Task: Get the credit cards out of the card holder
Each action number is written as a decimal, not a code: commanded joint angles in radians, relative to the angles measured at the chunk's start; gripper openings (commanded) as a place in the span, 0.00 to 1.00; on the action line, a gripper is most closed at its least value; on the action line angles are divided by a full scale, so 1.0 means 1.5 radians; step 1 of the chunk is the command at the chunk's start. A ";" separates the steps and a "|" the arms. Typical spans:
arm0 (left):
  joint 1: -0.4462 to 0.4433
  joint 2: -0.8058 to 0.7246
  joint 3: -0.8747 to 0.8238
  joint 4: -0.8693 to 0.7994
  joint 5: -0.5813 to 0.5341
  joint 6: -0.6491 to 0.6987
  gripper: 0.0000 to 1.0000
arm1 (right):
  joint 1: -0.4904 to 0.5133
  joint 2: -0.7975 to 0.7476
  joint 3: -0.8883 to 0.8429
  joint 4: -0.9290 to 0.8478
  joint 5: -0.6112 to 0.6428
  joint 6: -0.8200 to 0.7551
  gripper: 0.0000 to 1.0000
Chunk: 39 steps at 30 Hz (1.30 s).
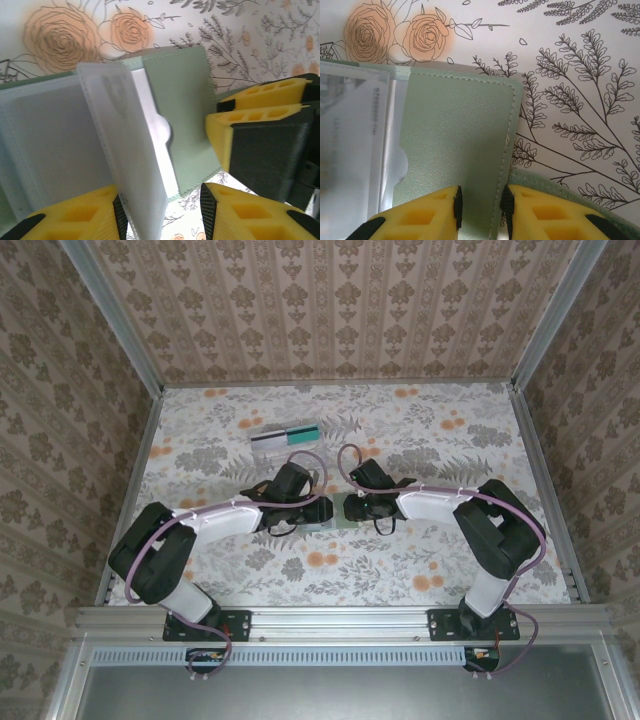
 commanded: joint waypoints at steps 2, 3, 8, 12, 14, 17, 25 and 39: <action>-0.008 -0.013 0.024 0.026 0.024 -0.016 0.44 | 0.000 -0.017 -0.020 0.000 -0.014 0.015 0.32; -0.010 -0.012 0.027 0.028 0.025 -0.016 0.45 | -0.002 -0.025 -0.024 0.002 -0.011 0.016 0.32; -0.019 -0.002 0.047 0.027 0.026 -0.017 0.45 | -0.028 -0.099 -0.063 0.018 0.013 0.033 0.32; -0.030 0.018 0.063 0.026 0.026 -0.019 0.45 | -0.054 -0.151 -0.092 0.022 0.017 0.041 0.32; -0.035 0.031 0.072 0.030 0.028 -0.020 0.45 | -0.064 -0.169 -0.104 0.019 0.021 0.042 0.32; -0.041 0.040 0.081 0.028 0.027 -0.020 0.45 | -0.075 -0.184 -0.118 0.019 0.023 0.047 0.32; -0.028 0.000 0.066 -0.017 -0.033 -0.010 0.44 | -0.064 -0.171 -0.092 0.010 -0.014 0.025 0.32; 0.027 0.014 0.007 0.012 -0.019 -0.058 0.19 | -0.004 -0.041 0.025 -0.043 -0.012 -0.015 0.24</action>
